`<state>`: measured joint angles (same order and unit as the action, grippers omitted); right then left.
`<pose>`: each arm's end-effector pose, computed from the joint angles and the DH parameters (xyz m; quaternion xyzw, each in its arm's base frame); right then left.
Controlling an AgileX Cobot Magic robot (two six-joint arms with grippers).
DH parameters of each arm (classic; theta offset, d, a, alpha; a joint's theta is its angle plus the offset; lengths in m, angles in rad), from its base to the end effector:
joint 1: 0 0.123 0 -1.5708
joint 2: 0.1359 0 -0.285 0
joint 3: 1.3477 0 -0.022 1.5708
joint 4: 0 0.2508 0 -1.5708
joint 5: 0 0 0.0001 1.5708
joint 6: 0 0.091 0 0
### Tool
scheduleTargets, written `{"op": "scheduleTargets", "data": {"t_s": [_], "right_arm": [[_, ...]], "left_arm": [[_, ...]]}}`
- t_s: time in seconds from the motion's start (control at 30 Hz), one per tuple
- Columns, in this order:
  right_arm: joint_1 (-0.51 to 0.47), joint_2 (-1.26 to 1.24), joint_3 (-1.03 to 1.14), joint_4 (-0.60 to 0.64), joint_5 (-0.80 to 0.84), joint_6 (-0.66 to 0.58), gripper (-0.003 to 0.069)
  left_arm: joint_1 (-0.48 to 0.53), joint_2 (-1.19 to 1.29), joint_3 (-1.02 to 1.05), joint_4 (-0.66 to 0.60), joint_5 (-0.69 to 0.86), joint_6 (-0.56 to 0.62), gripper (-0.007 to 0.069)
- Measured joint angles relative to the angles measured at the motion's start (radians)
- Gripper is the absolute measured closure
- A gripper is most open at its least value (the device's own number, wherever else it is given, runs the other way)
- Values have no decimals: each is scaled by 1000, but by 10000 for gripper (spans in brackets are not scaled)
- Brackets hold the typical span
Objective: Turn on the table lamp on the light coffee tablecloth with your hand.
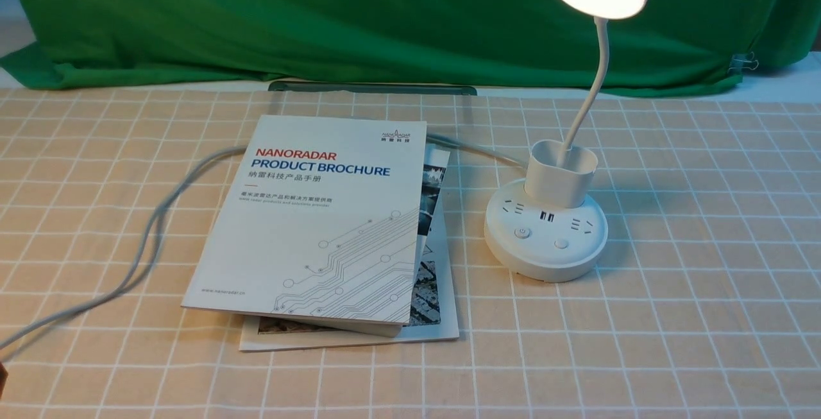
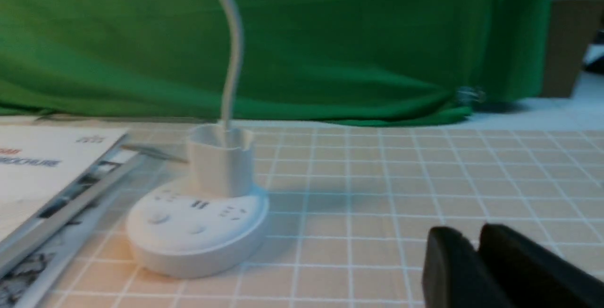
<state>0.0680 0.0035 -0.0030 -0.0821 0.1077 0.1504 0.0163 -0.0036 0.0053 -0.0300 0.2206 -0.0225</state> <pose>0.0566 0.0030 0.2043 0.0034 0.7144 0.0447 0.6983 0.0557 0.0003 0.1916 -0.0235 0.7528 -0.0141 0.6576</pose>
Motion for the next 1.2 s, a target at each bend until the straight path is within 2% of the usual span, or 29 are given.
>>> {"op": "scheduleTargets", "data": {"t_s": [0.13,0.4,1.2], "right_arm": [[-51,-1,11,-13,-2,51,509],[-60,-1,13,-14,100,62,489],[-61,-1,13,-14,106,65,432]], "left_arm": [[0,0,0,1,0,0,603],[0,0,0,1,0,0,603],[0,0,0,1,0,0,603]]}}
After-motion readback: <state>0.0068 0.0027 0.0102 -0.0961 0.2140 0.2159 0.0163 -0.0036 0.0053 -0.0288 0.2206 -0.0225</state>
